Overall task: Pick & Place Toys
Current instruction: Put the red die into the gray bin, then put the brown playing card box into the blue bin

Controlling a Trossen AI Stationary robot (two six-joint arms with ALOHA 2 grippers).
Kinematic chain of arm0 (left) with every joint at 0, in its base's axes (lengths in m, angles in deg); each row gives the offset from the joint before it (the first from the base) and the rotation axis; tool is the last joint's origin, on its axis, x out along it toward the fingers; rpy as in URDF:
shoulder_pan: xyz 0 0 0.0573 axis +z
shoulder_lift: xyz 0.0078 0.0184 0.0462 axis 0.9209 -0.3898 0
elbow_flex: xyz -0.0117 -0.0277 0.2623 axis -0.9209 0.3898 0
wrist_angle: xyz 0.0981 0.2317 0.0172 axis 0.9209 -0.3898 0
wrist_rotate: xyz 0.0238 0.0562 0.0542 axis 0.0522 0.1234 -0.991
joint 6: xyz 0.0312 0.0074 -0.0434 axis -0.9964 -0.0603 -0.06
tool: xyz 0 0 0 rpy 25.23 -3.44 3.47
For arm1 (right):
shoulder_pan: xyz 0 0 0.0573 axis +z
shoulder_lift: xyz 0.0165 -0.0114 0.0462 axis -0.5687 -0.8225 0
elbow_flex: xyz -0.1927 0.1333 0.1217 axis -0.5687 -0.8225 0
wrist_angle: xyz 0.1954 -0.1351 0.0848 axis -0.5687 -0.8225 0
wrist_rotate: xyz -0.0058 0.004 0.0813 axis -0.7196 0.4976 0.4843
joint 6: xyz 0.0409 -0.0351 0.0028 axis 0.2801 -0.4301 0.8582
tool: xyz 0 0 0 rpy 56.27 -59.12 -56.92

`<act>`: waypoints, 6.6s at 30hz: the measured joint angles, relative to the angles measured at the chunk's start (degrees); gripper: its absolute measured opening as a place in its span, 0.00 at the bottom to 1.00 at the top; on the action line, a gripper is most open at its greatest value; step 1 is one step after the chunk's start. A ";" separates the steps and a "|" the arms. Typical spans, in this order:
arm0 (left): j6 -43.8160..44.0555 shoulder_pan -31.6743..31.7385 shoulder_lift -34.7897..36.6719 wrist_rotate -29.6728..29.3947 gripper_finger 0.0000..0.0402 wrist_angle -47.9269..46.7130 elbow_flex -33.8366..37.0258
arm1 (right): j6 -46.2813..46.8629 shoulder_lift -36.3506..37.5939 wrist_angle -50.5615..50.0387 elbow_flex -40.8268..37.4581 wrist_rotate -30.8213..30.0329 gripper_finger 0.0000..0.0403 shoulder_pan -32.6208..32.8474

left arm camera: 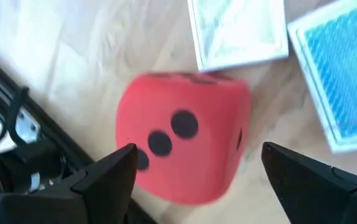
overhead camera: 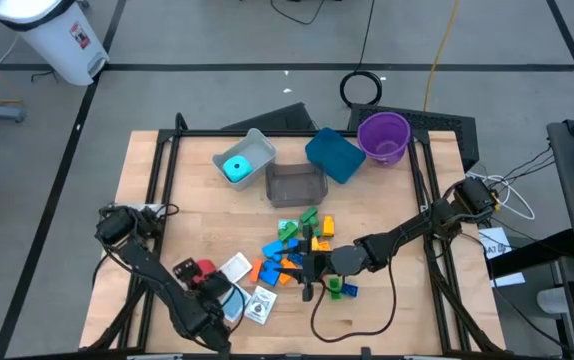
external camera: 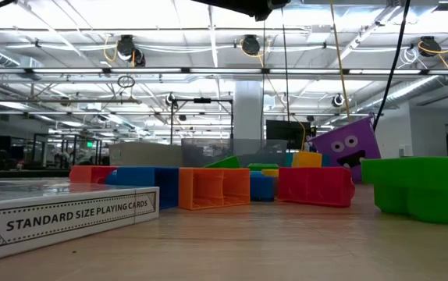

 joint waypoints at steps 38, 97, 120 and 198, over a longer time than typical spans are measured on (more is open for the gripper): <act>2.89 0.35 0.04 -3.53 0.58 8.72 12.97 | -0.01 -0.03 -1.49 0.00 0.00 0.35 0.39; -65.74 69.51 7.48 -26.40 0.52 39.16 3.06 | -6.03 33.95 -7.95 -17.78 -50.59 0.35 13.34; -66.80 68.63 4.25 -19.65 0.97 40.63 3.06 | -12.20 38.18 3.13 -24.17 -48.13 0.35 12.35; -72.01 56.15 48.52 8.48 0.95 100.75 54.34 | 23.51 36.56 6.85 -42.95 -0.60 0.46 -1.84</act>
